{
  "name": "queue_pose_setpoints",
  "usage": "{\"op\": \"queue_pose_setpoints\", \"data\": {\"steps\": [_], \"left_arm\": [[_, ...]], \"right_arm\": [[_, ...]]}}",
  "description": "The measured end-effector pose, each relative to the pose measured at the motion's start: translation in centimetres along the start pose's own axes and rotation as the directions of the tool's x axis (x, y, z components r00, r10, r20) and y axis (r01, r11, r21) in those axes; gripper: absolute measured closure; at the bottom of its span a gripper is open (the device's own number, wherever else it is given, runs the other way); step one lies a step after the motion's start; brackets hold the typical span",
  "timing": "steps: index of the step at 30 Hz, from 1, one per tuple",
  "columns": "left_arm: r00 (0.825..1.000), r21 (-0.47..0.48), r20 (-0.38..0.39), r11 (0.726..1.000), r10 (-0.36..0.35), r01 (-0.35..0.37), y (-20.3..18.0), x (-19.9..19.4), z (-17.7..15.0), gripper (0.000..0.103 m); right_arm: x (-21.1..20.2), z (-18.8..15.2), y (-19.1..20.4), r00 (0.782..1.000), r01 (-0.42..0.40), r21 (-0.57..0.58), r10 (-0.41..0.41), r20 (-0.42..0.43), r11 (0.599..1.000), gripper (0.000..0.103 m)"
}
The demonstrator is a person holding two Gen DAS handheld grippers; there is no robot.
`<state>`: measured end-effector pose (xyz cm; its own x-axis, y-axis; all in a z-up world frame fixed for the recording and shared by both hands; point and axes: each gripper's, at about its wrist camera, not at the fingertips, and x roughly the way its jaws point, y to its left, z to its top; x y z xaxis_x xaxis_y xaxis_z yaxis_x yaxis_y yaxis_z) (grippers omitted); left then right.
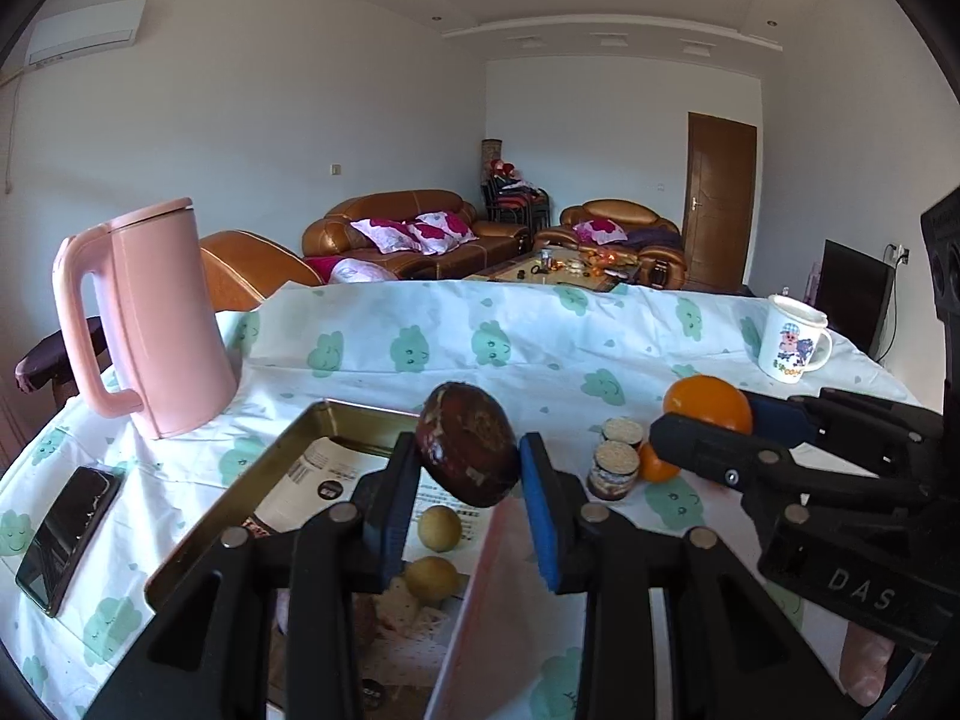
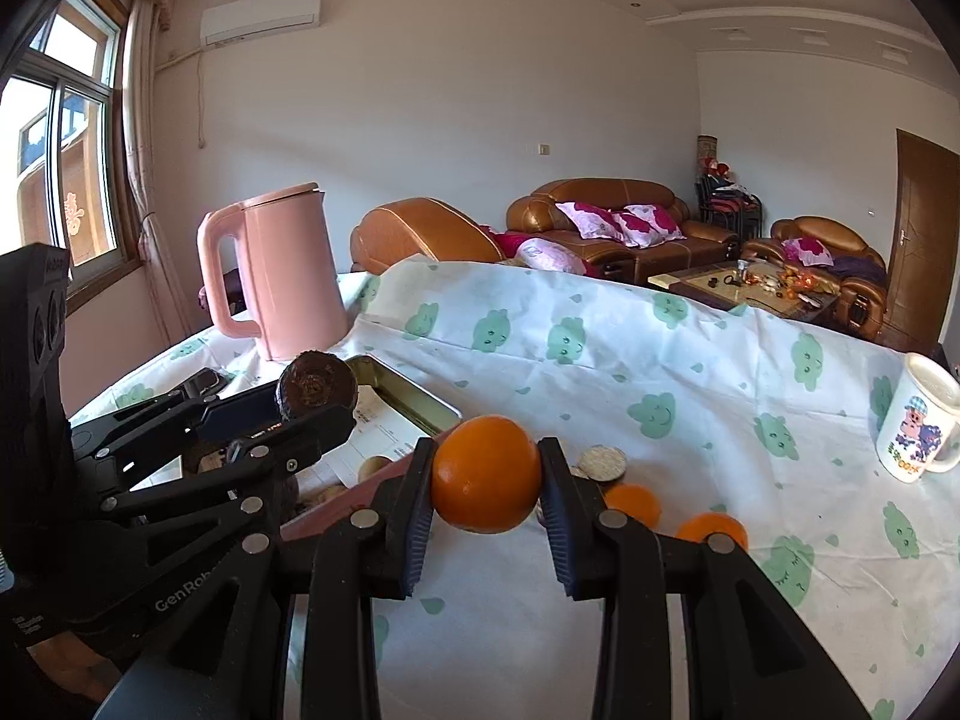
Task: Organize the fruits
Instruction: 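Carry the orange and brown fruit over the open tin box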
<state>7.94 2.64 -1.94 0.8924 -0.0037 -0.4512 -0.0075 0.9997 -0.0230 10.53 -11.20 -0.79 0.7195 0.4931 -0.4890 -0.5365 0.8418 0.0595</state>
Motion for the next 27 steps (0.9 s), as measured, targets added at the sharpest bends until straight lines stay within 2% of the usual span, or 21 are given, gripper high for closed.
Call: {"op": "queue_pose_setpoints", "data": {"steps": [7, 15, 27], "left_arm": [[0.996, -0.04, -0.039, 0.995, 0.086, -0.087, 4.6, 0.7, 0.5, 0.068], [0.982, -0.072, -0.096, 0.982, 0.165, -0.172, 8.9, 2.3, 0.0, 0.068], [0.968, -0.06, -0.177, 0.98, 0.177, -0.191, 10.6, 4.4, -1.5, 0.068]], "right_arm": [[2.5, 2.2, 3.3, 0.998, -0.058, -0.047, 0.057, -0.029, 0.997, 0.068], [6.5, 2.7, 5.9, 0.991, -0.113, -0.042, 0.11, -0.081, 0.993, 0.068], [10.6, 0.7, 7.6, 0.977, -0.124, -0.043, 0.115, -0.181, 0.991, 0.068]]}}
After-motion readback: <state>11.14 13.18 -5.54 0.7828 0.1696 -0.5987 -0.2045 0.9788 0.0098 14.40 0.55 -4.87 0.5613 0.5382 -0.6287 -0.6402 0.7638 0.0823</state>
